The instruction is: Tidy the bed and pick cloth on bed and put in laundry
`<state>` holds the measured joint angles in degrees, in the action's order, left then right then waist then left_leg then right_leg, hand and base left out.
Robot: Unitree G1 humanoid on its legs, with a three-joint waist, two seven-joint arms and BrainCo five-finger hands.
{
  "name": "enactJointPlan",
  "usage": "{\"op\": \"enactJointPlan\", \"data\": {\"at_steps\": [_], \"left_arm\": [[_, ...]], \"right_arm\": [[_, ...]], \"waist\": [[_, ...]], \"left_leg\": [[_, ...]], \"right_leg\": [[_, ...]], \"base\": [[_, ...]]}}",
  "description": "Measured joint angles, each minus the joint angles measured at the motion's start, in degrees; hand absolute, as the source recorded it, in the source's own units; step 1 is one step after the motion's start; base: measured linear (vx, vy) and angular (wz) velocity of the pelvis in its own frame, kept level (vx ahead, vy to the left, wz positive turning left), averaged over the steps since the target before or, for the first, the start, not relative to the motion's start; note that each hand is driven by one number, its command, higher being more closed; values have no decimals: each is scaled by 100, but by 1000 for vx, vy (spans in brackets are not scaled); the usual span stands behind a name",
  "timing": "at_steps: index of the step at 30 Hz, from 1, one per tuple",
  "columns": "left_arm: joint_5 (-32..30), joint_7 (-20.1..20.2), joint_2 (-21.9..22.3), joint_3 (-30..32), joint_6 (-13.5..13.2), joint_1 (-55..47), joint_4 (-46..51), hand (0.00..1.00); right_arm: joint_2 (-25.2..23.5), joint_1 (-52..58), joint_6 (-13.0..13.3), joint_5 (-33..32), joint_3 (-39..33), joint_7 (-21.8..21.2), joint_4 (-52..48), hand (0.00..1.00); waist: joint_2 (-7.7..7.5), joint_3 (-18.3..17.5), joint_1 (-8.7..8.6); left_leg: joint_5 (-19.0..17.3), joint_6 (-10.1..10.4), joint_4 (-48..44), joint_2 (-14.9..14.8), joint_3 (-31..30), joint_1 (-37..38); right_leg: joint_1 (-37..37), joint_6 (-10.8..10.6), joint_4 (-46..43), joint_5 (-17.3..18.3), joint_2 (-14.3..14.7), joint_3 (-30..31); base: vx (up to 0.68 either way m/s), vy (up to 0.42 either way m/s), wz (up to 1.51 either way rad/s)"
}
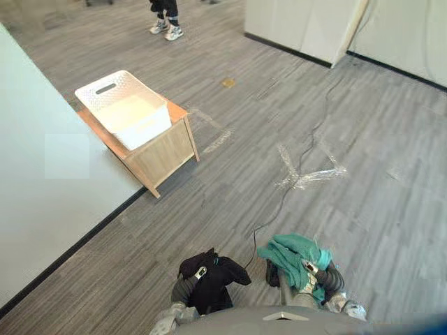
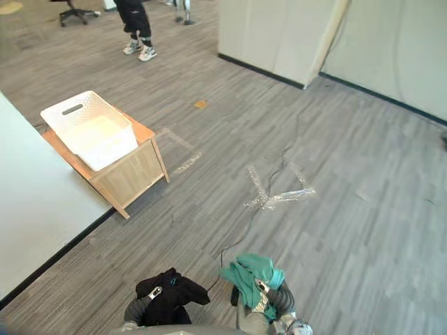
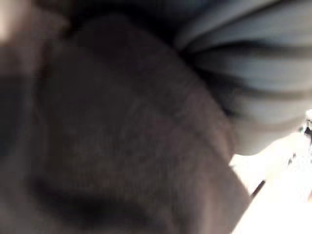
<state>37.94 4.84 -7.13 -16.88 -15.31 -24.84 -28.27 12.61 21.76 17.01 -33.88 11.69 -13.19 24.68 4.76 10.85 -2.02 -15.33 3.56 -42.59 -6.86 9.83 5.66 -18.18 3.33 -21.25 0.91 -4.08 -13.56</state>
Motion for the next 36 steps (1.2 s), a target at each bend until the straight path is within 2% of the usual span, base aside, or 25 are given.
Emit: {"op": "enactJointPlan", "data": {"at_steps": [2,4,6,9,11,13,14,15,17,18,19,20,22,23,25,26,27,28,29,30,31,33,34,35,36], "left_arm": [[141,84,179,61,-20,27,52,100],[158,218,193,56,12,97,115,100],[259,309,172,69,2,71,305,100],[318,365,205,48,2,20,545,100],[320,351,255,-20,-31,-65,663,100],[316,344,264,-115,-71,-18,668,100],[310,337,271,-118,-70,32,661,100],[137,307,255,-95,-130,8,726,100],[76,270,222,-62,-146,69,721,100],[71,249,151,-51,-149,109,731,100],[42,235,120,-60,-150,131,736,100],[-101,200,37,-92,-150,211,669,100],[-144,127,-32,-117,-125,228,605,100],[-140,118,-49,-122,-126,237,607,100],[-138,114,-128,-154,-125,269,606,100],[-139,116,-195,-214,-123,325,580,100],[-141,117,-230,-274,-121,391,480,100],[-140,116,-230,-279,-122,412,445,100],[-140,116,-251,-278,-137,420,433,100],[-139,115,-277,-277,-141,412,428,100],[-139,118,-279,-279,-138,446,237,100],[-134,146,-210,-435,-131,532,72,100],[-122,193,-167,-503,-144,520,23,100],[-10,206,-63,-490,-142,507,-49,100],[45,208,-31,-465,-142,482,-50,100]], "right_arm": [[103,11,-97,64,0,-18,-15,100],[127,38,-191,150,-60,-65,-10,100],[137,79,-200,152,-77,-203,-11,100],[145,102,-235,162,-69,-377,-56,100],[150,220,-240,271,-54,-450,-56,100],[153,277,-236,322,-46,-461,-42,100],[148,291,-236,335,34,-460,40,100],[137,225,-227,359,55,-452,62,100],[139,41,-227,361,54,-411,203,100],[136,-66,-229,362,50,-398,272,100],[82,-131,-228,360,49,-386,323,100],[-48,-200,-226,357,49,-319,364,100],[-142,-149,-162,343,125,-239,355,100],[-163,-113,-100,295,184,-226,333,100],[-264,-91,4,231,168,-225,324,100],[-310,-43,119,150,165,-243,314,100],[-322,54,166,130,148,-254,320,100],[-325,99,188,129,130,-266,321,100],[-354,160,224,122,72,-305,319,100],[-378,181,227,114,44,-323,321,100],[-370,149,227,80,-5,-346,362,100],[-407,121,274,21,-248,-345,377,100],[-343,124,281,20,-305,-344,374,100],[-237,73,264,31,-306,-336,375,100],[-211,35,245,36,-309,-332,383,100]], "waist": [[158,123,35],[123,166,144],[35,220,277],[-103,261,385],[-93,264,394],[-122,253,475],[-322,130,551],[-455,11,537],[-525,15,518],[-590,27,532],[-607,29,505],[-698,83,446],[-680,89,412],[-583,137,376],[-583,138,257],[-600,153,209],[-634,139,164],[-649,142,149],[-740,165,142],[-813,185,145],[-824,197,138],[-493,206,103],[-325,229,69],[-53,164,122],[-9,138,163]], "left_leg": [[893,-224,-1318,-321,45,-588],[342,-234,-1756,-151,-44,-1090],[126,-193,-1332,152,-69,-1500],[316,-153,1305,532,492,-1882],[932,-96,3094,607,1027,-1912],[1183,-363,3282,565,1353,-2053],[1552,-812,3102,611,1573,-2057],[1528,-1387,2919,713,1800,-2037],[1209,-1559,2775,824,1770,-1833],[864,-1506,2673,954,1612,-1649],[736,-1471,2658,1049,1446,-1497],[535,-1460,2633,1145,1139,-1106],[371,-1350,2777,1091,621,-503],[307,-1238,2983,965,295,-112],[226,-1093,3254,779,-174,278],[158,-978,3352,669,-444,462],[85,-860,3395,602,-620,582],[29,-783,3416,587,-702,653],[-153,-640,3435,608,-913,799],[-265,-548,3431,637,-1000,888],[-468,-387,3382,542,-1217,1047],[-479,-288,3174,322,-1335,1028],[-383,-209,3099,112,-1362,1059],[-280,-84,2973,-75,-1368,1076],[-219,-43,2781,-123,-1366,993]], "right_leg": [[611,96,280,284,135,6],[1185,196,434,678,125,71],[1770,218,676,919,122,127],[2495,47,1121,1134,151,107],[3138,-173,1571,1243,326,1],[3592,-471,1775,1449,426,-167],[3725,-654,1743,1635,275,-219],[3593,-923,1071,1791,21,-355],[2915,-1108,-821,1717,-468,-524],[2264,-973,-2494,932,-896,-647],[2048,-709,-3115,353,-1090,-669],[1781,-522,-3946,559,-1354,-688],[1451,-471,-4066,1081,-1279,-672],[1185,-495,-3719,1301,-1090,-566],[710,-661,-2673,1426,-793,-326],[513,-791,-1474,1252,-625,-136],[459,-878,-61,813,-533,70],[437,-953,541,581,-520,218],[286,-1189,1275,287,-578,606],[198,-1259,1432,253,-642,784],[186,-1354,1170,-427,-628,991],[185,-1108,559,-340,-401,1084],[253,-804,262,-156,-268,1027],[375,-648,138,21,-194,806],[405,-606,79,128,-190,722]], "base": [[582,-212,-3],[635,-191,-22],[691,-201,-24],[519,-134,-7],[553,-60,13],[719,-2,4],[835,36,-1],[846,43,7],[701,68,31],[670,76,46],[656,39,90],[660,-21,118],[687,-91,124],[588,-134,134],[563,-194,137],[639,-355,125],[531,-335,121],[654,-458,111],[462,-346,83],[596,-464,97],[552,-449,101],[491,-420,109],[447,-385,99],[441,-369,87],[401,-331,65]]}}
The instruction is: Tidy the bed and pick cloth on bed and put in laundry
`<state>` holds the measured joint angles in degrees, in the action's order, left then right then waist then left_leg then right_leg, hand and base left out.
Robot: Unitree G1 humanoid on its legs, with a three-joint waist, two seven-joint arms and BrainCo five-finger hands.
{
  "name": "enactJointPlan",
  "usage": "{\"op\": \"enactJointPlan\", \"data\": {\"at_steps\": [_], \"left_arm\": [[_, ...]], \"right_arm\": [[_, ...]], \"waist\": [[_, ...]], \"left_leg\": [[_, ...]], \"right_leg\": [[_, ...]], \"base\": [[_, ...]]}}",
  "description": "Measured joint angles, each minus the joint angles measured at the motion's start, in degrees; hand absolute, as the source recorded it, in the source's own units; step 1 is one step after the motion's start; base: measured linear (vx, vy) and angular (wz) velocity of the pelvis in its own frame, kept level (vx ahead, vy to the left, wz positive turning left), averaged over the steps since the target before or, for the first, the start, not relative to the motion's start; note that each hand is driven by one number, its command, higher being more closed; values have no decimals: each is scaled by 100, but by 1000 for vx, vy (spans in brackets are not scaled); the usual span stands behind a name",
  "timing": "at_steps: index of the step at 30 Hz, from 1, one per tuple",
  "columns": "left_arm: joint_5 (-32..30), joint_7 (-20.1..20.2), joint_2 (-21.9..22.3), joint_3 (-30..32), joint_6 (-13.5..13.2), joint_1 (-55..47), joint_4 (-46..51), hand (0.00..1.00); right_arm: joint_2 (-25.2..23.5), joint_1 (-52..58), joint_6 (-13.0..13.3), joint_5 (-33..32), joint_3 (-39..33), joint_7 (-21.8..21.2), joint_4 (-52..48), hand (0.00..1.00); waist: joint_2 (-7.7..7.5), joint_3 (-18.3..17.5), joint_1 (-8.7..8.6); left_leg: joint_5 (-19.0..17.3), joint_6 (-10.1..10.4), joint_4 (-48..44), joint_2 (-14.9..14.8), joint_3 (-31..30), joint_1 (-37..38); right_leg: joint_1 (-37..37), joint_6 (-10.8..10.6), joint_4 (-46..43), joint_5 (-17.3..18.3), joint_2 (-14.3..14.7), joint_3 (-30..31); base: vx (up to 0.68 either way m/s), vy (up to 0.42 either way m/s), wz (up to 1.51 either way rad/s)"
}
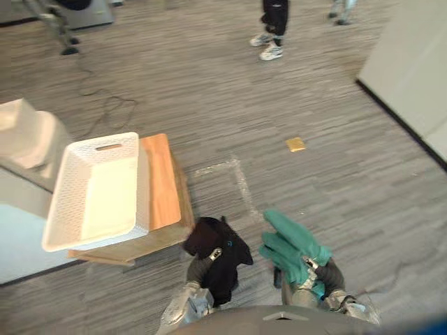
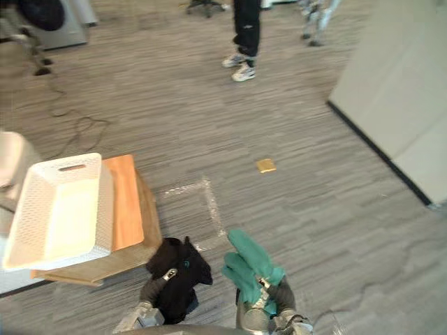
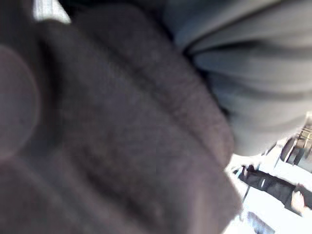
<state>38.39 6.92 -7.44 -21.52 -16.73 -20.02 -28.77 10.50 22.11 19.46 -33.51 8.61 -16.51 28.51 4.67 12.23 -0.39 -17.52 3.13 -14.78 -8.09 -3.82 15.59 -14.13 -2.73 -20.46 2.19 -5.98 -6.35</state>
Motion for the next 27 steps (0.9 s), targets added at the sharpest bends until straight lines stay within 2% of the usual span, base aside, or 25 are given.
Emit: {"op": "enactJointPlan", "data": {"at_steps": [1,2,3,4,5,6,7,8,10,11,12,13,14,15,16,17,18,19,20,21,22,23,25,27], "left_arm": [[187,1,68,91,0,-44,2,100],[325,0,114,158,1,-122,18,100],[369,1,178,235,1,-221,43,100],[374,8,193,254,-18,-244,51,100],[398,8,255,346,-7,-260,112,100],[483,13,279,364,16,-254,192,100],[494,16,278,365,20,-267,277,100],[489,22,285,369,18,-293,413,100],[482,23,292,403,23,-353,538,100],[479,19,319,436,23,-378,539,100],[478,11,395,483,21,-419,535,100],[478,2,433,481,21,-444,534,100],[451,-17,491,466,14,-491,533,100],[346,-76,460,471,12,-441,499,100],[268,-107,429,481,3,-455,577,100],[251,-107,380,502,-37,-484,727,100],[251,-136,416,583,-41,-470,741,100],[253,-170,417,596,-30,-448,706,100],[251,-202,379,601,-4,-399,629,100],[246,-203,337,615,1,-368,591,100],[155,-208,245,665,5,-334,500,100],[18,-228,199,688,17,-340,447,100],[6,-264,46,683,13,-399,446,100],[-102,-369,-33,676,7,-392,447,100]], "right_arm": [[67,-101,-72,10,2,-1,-3,100],[115,-143,-159,34,33,-27,-12,100],[200,-144,-232,109,106,-38,-28,100],[214,-141,-249,122,114,-41,-27,100],[211,-135,-330,126,105,-43,-28,100],[238,-133,-362,126,76,-53,-28,100],[258,-126,-365,126,44,-63,-28,100],[306,-65,-365,147,-18,-114,-41,100],[294,78,-364,276,-76,-143,-126,100],[278,199,-364,345,-71,-171,-227,100],[262,292,-363,350,-58,-225,-321,100],[256,377,-363,351,-54,-243,-357,100],[234,552,-362,350,-48,-238,-445,100],[159,571,-374,349,-42,-204,-441,100],[141,550,-373,343,-6,-174,-478,100],[144,451,-348,342,74,-160,-519,100],[195,216,-346,342,119,-119,-521,100],[203,118,-346,337,108,-86,-523,100],[218,-43,-346,334,104,3,-524,100],[181,-118,-346,335,115,47,-525,100],[117,-237,-346,339,148,106,-510,100],[61,-267,-345,340,216,180,-507,100],[-3,-218,-322,358,342,280,-490,100],[-53,-163,-172,556,349,330,-489,100]], "waist": [[3,7,27],[-10,24,47],[86,74,97],[111,79,115],[149,95,173],[131,117,183],[120,138,219],[115,140,333],[61,134,380],[35,116,379],[24,106,373],[28,103,354],[25,82,301],[-169,48,284],[-281,-2,307],[-418,-72,444],[-447,-81,504],[-436,-95,498],[-436,-145,469],[-454,-157,467],[-522,-172,442],[-524,-163,411],[-493,-177,380],[-462,-197,350]], "left_leg": [[212,-40,-852,0,35,-384],[676,72,-1960,-67,54,-901],[1513,141,-3068,-259,70,-1430],[1790,155,-3274,-303,55,-1532],[1735,153,-4188,-322,19,-2059],[1405,104,-4745,-201,138,-2582],[1254,90,-4852,-158,307,-2779],[1054,48,-4715,-144,728,-3072],[1009,-14,-3557,-85,1431,-3211],[1126,0,-2308,3,1970,-3131],[1508,-3,-1109,51,2691,-3000],[1769,-40,-579,94,3075,-2919],[1797,-395,136,195,3663,-2756],[1617,-928,296,436,3888,-2645],[1542,-973,276,537,3907,-2657],[1302,-1110,149,697,3923,-2666],[1037,-1109,-48,826,3804,-2654],[948,-1129,-120,898,3727,-2630],[814,-1165,-152,1085,3519,-2544],[769,-1175,-116,1204,3400,-2466],[693,-1174,1,1404,3198,-2254],[654,-1175,114,1507,2969,-1974],[661,-1182,326,1527,2610,-1529],[702,-1220,582,1525,2244,-1199]], "right_leg": [[151,55,-60,188,-58,-156],[418,97,78,300,-48,-310],[873,173,413,352,106,-439],[982,184,507,359,136,-452],[1357,276,776,419,203,-571],[1642,347,946,484,199,-663],[1762,360,1049,499,194,-712],[2034,363,1261,508,196,-817],[2388,348,1562,500,193,-1064],[2502,317,1657,500,211,-1265],[2596,193,1650,575,229,-1490],[2680,128,1655,642,252,-1639],[2906,-8,1645,802,309,-1944],[3068,-193,1593,981,185,-2201],[3079,-274,1558,1030,93,-2274],[3068,-461,1404,1144,-98,-2284],[3033,-631,1020,1252,-282,-2269],[2984,-709,686,1316,-411,-2266],[2720,-732,-296,1370,-728,-2203],[2512,-727,-938,1323,-918,-2112],[2034,-528,-2329,1201,-1269,-1918],[1727,-403,-3243,1279,-1434,-1832],[1360,-204,-3600,1424,-1390,-1797],[900,-75,-3303,1546,-1209,-1754]], "base": [[315,-314,59],[405,-398,65],[272,-276,42],[319,-204,34],[278,-120,40],[343,-154,43],[288,-142,28],[356,-109,11],[347,-57,19],[362,23,45],[377,36,59],[486,68,93],[433,88,125],[426,94,120],[402,100,76],[394,92,33],[404,111,35],[429,167,66],[351,167,71],[514,222,90],[499,161,95],[409,121,94],[320,24,93],[388,-16,98]]}}
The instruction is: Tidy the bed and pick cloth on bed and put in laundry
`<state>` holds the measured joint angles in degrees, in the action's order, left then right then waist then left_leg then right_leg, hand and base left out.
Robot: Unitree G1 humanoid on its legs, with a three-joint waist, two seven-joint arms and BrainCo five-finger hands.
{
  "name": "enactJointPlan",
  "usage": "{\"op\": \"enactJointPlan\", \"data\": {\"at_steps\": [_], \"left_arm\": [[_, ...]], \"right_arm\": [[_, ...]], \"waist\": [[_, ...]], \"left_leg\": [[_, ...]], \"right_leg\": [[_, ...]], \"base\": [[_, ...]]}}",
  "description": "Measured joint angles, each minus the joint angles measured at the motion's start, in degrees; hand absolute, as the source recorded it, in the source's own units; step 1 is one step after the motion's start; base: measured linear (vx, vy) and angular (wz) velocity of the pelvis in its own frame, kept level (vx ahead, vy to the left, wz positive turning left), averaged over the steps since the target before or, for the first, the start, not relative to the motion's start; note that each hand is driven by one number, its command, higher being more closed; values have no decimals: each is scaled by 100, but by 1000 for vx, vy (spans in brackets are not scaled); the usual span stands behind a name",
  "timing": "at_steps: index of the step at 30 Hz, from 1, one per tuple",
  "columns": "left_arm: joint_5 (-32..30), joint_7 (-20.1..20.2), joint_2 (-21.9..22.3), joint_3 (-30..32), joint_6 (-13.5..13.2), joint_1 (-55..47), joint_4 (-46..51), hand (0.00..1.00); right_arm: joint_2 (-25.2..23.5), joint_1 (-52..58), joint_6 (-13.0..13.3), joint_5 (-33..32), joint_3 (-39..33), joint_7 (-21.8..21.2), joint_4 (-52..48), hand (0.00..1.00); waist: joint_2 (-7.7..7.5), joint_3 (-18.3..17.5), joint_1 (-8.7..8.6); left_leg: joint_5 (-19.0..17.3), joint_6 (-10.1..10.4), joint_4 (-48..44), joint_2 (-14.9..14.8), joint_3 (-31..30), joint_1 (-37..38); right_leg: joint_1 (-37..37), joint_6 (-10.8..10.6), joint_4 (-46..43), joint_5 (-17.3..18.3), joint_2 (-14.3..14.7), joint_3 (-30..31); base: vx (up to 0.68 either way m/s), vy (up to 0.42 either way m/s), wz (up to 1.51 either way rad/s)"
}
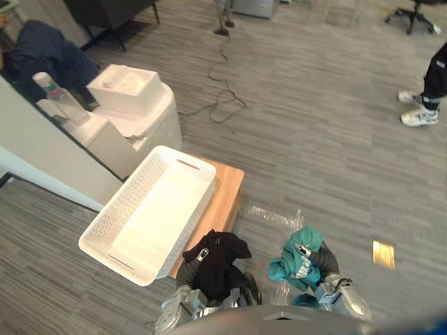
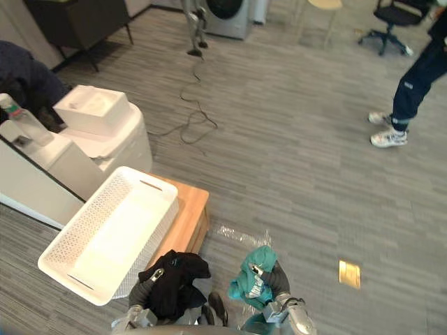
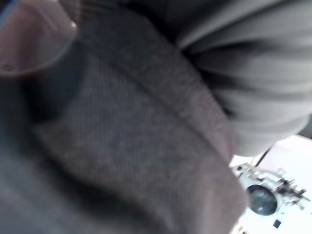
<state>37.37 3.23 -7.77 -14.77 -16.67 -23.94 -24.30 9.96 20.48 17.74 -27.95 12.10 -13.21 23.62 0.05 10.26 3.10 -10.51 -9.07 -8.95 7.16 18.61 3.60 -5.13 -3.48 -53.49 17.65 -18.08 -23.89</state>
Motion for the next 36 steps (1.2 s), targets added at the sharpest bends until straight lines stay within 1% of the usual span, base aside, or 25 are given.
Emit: {"op": "enactJointPlan", "data": {"at_steps": [1,3,4,6,7,8,10,11,12,13,14,15,16,17,19,22,25,26,28,30,31,32,33,34,36], "left_arm": [[-60,-83,-35,-31,-4,-1,2,100],[-103,-112,-146,-128,-6,56,-5,100],[-104,-115,-168,-199,-9,84,-13,100],[-117,-103,-191,-256,-140,98,-137,100],[-126,-107,-210,-252,-167,94,-202,100],[-125,-112,-273,-253,-175,88,-218,100],[-87,-128,-403,-213,-180,7,-218,100],[-84,-134,-441,-115,-181,-27,-208,100],[-32,-144,-448,-70,-168,-78,-200,100],[34,-164,-362,-41,-167,-39,-173,100],[24,-64,-223,-44,-182,-8,-135,100],[19,70,-119,-48,-184,81,-183,100],[16,106,-96,-50,-184,76,-174,100],[-43,198,-54,-51,-190,95,-172,100],[-95,275,28,-65,-260,14,-168,100],[-104,242,48,-194,-278,-107,-168,100],[-105,42,41,-338,-259,-37,-167,100],[-108,17,40,-373,-226,38,-163,100],[-203,10,36,-411,-162,62,-113,100],[-441,22,-106,-554,-109,34,-47,100],[-557,46,-204,-685,-78,32,-19,100],[-609,69,-272,-687,-57,23,3,100],[-624,69,-393,-640,-56,-11,61,100],[-639,89,-504,-631,-78,-45,128,100],[-606,164,-486,-594,-94,30,1,100]], "right_arm": [[2,23,132,29,-16,-1,-4,100],[9,60,361,29,-87,-11,-2,100],[4,133,439,29,-144,-16,-2,100],[-16,186,588,14,-245,-7,-2,100],[-36,160,627,11,-264,3,-2,100],[-74,95,738,37,-252,15,-2,100],[-93,-125,845,195,-205,49,-4,100],[-77,-378,898,311,-182,132,-4,100],[-15,-539,956,406,-174,197,-4,100],[58,-756,978,490,-202,267,-9,100],[165,-947,1050,682,-282,429,-103,100],[238,-1030,1103,689,-435,586,-168,100],[251,-1044,1111,690,-502,646,-179,100],[256,-1043,1132,698,-678,813,-204,100],[257,-984,1134,845,-892,1069,-202,100],[195,-1071,1176,1107,-924,1337,-201,100],[147,-1007,1221,1384,-992,1731,-204,100],[113,-1003,1219,1481,-1066,2009,-236,100],[4,-929,1218,1595,-1367,2370,-488,100],[-106,-810,1214,1675,-1802,2717,-898,100],[-119,-694,1222,1780,-2146,2907,-1281,100],[-135,-602,1257,1813,-2334,3014,-1674,100],[-140,-537,1308,1813,-2423,3022,-2045,100],[-126,-506,1343,1815,-2501,3002,-2305,100],[227,-897,1459,1812,-2617,2733,-2658,100]], "waist": [[31,-19,-86],[86,12,-261],[92,9,-295],[86,3,-297],[75,2,-276],[32,-24,-234],[-54,-76,-189],[-125,-118,-133],[-141,-115,-73],[-101,-102,-2],[117,-102,-72],[238,-35,-91],[270,-38,-73],[286,-34,-202],[273,-23,-188],[264,-26,-43],[131,-100,-165],[7,-62,-234],[-80,-8,-274],[-225,37,-337],[-252,29,-470],[-274,-43,-515],[-431,-109,-601],[-600,-124,-660],[-570,-165,-577]], "left_leg": [[16,-7,107,-1,-324,152],[19,-1,161,-4,-875,312],[22,4,193,-5,-1204,391],[13,72,212,0,-2091,504],[11,93,227,0,-2275,551],[-20,161,226,1,-2631,652],[-138,369,123,-12,-2937,758],[-268,594,-28,-4,-2934,743],[-409,835,-204,-3,-2820,717],[-554,1112,-489,-94,-2635,593],[-1014,1348,-539,-652,-1578,348],[-965,1334,-625,-1123,-730,330],[-831,1302,-671,-1345,-299,284],[-633,1269,-815,-1678,404,167],[-529,1177,-856,-1687,924,176],[-496,1153,-758,-1574,879,206],[-180,1076,-205,-1185,556,274],[-31,1062,65,-1039,411,356],[5,1067,151,-936,192,390],[27,1030,144,-879,-138,400],[64,973,159,-887,-493,385],[110,997,197,-969,-761,215],[162,1027,189,-912,-956,112],[197,1026,219,-819,-1025,100],[205,1036,275,-770,-1029,148]], "right_leg": [[-287,30,569,19,178,186],[-493,-140,1832,-86,535,784],[-579,-253,2466,-198,723,1255],[-621,-472,3739,-710,1043,2701],[-612,-543,3924,-844,1062,2927],[-583,-561,4091,-1111,1084,3119],[-518,-456,4174,-1522,1145,3011],[-435,-288,4213,-2012,1209,2821],[-365,-198,4223,-2082,1127,2485],[-173,-208,4394,-2040,1106,2366],[81,-167,4719,-1991,1110,1889],[215,-144,4766,-1919,1091,1562],[293,-150,4775,-1867,1046,1365],[509,-207,4762,-1721,884,833],[764,-279,4718,-1563,714,397],[918,-347,4721,-1495,590,145],[963,-441,4635,-1418,344,-147],[959,-423,4466,-1317,216,-212],[882,-347,3956,-1183,69,-155],[597,-52,3064,-1112,-29,543],[252,217,2404,-1092,59,1213],[126,144,2560,-692,459,1886],[299,82,3103,-646,709,2195],[431,105,3418,-703,706,2183],[787,-32,3988,-783,661,2177]], "base": [[311,-34,130],[309,-43,148],[317,-79,166],[336,-111,198],[339,-172,176],[340,-217,147],[366,-263,144],[246,-218,115],[268,-264,87],[214,-222,112],[192,-314,141],[101,-218,159],[52,-226,185],[10,-109,196],[6,-72,150],[21,15,41],[62,20,58],[90,27,71],[58,38,70],[30,65,99],[33,-15,115],[24,-66,137],[29,-107,108],[28,-67,70],[15,-16,10]]}}
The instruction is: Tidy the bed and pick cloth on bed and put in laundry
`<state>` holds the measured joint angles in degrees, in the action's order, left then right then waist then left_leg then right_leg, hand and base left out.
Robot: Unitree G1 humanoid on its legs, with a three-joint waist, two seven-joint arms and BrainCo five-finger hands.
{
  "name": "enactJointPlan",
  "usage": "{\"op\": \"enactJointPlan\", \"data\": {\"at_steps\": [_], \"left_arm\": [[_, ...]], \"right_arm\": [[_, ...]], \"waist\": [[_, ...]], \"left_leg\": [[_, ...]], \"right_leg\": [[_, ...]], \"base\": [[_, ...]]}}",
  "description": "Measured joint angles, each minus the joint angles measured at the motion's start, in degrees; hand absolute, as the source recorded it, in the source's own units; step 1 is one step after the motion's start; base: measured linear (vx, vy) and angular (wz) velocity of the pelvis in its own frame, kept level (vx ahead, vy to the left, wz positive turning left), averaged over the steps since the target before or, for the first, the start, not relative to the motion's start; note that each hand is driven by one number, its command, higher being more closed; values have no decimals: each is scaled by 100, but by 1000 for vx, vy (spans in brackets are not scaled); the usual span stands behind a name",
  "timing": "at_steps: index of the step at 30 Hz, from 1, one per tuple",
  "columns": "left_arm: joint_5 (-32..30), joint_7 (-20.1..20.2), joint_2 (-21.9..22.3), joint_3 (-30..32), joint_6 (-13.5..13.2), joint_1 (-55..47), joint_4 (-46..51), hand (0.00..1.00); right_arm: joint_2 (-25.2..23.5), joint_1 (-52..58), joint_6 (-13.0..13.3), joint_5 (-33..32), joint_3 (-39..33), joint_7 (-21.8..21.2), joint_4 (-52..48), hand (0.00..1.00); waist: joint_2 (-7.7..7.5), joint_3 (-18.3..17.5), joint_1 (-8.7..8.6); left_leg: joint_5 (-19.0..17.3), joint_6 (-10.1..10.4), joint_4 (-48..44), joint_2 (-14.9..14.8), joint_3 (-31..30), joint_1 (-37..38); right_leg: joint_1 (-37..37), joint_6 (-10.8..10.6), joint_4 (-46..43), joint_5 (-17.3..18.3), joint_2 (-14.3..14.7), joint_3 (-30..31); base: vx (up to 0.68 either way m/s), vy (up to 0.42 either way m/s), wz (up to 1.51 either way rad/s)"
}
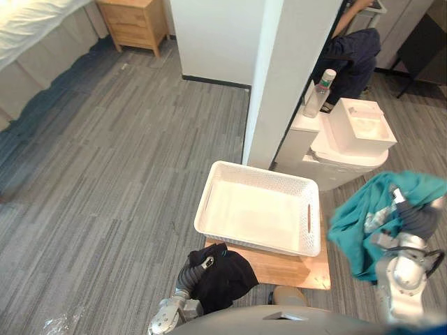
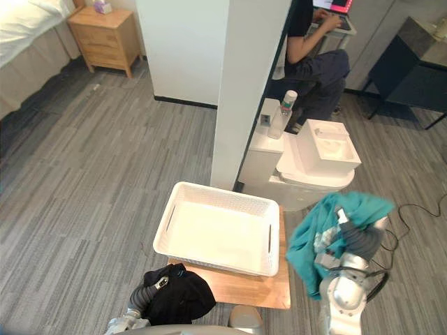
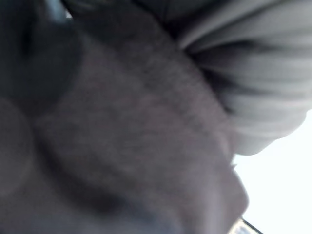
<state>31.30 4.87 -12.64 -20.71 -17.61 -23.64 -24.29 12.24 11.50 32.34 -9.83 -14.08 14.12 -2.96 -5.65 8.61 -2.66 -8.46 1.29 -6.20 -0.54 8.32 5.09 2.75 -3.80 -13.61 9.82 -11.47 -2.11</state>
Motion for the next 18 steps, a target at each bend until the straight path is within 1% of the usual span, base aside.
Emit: {"op": "enactJointPlan", "data": {"at_steps": [2,3,4,6,7,9,10,13,14,15,17,18], "left_arm": [[18,30,32,0,0,14,-6,100],[28,85,37,2,34,15,-22,100],[46,126,47,-7,73,14,-27,100],[56,249,101,-15,101,37,-187,100],[54,264,95,-16,107,29,-202,100],[-39,360,110,-16,101,11,-231,100],[-68,369,120,-19,100,14,-243,100],[-91,398,123,-23,65,58,-302,100],[-93,400,121,-23,60,102,-359,100],[-93,400,119,-20,57,140,-410,100],[-94,396,96,-16,60,248,-542,100],[-94,396,95,-17,60,267,-575,100]], "right_arm": [[122,-216,-41,-3,1,-144,1,100],[272,-455,-155,-6,5,-288,5,100],[320,-555,-217,-9,5,-335,7,100],[516,-988,-411,-40,28,-507,28,100],[537,-1078,-449,-66,37,-544,29,100],[724,-1329,-625,-227,145,-808,1,100],[742,-1390,-673,-250,174,-892,-21,100],[750,-1531,-949,-369,375,-1235,-329,100],[752,-1536,-1083,-435,469,-1365,-435,100],[754,-1537,-1146,-456,529,-1409,-468,100],[744,-1546,-1485,-461,792,-1629,-500,100],[737,-1547,-1581,-460,887,-1677,-500,100]], "waist": [[43,-26,11],[99,-62,30],[118,-80,35],[184,-130,31],[183,-130,30],[181,-130,66],[181,-133,68],[134,-194,61],[115,-236,61],[113,-255,60],[105,-293,60],[109,-300,62]], "left_leg": [[1,-1,5,-9,2,0],[35,20,46,-46,-6,3],[72,27,96,-60,-11,7],[286,59,382,-129,-70,67],[330,74,442,-146,-88,83],[440,107,592,-194,-101,179],[466,108,630,-196,-104,186],[631,96,875,-132,-141,185],[721,96,1020,-90,-159,188],[762,84,1091,-71,-178,191],[888,80,1205,-29,-244,185],[915,78,1206,-26,-253,185]], "right_leg": [[48,-54,100,-41,6,-1],[84,-120,217,-148,43,-6],[87,-139,264,-206,60,-12],[105,-207,468,-455,149,-35],[123,-214,515,-504,169,-35],[195,-206,579,-624,224,-34],[199,-202,581,-645,231,-34],[195,-198,706,-675,184,-34],[189,-198,785,-675,148,-36],[187,-198,816,-675,135,-36],[194,-203,873,-677,109,-55],[198,-204,873,-677,106,-68]], "base": [[0,0,0],[0,0,0],[-13,-5,5],[-7,-5,12],[-11,-6,15],[-42,-6,9],[-113,-2,4],[-121,-2,6],[-76,-12,8],[-101,-21,14],[-108,-28,13],[-99,-35,7]]}}
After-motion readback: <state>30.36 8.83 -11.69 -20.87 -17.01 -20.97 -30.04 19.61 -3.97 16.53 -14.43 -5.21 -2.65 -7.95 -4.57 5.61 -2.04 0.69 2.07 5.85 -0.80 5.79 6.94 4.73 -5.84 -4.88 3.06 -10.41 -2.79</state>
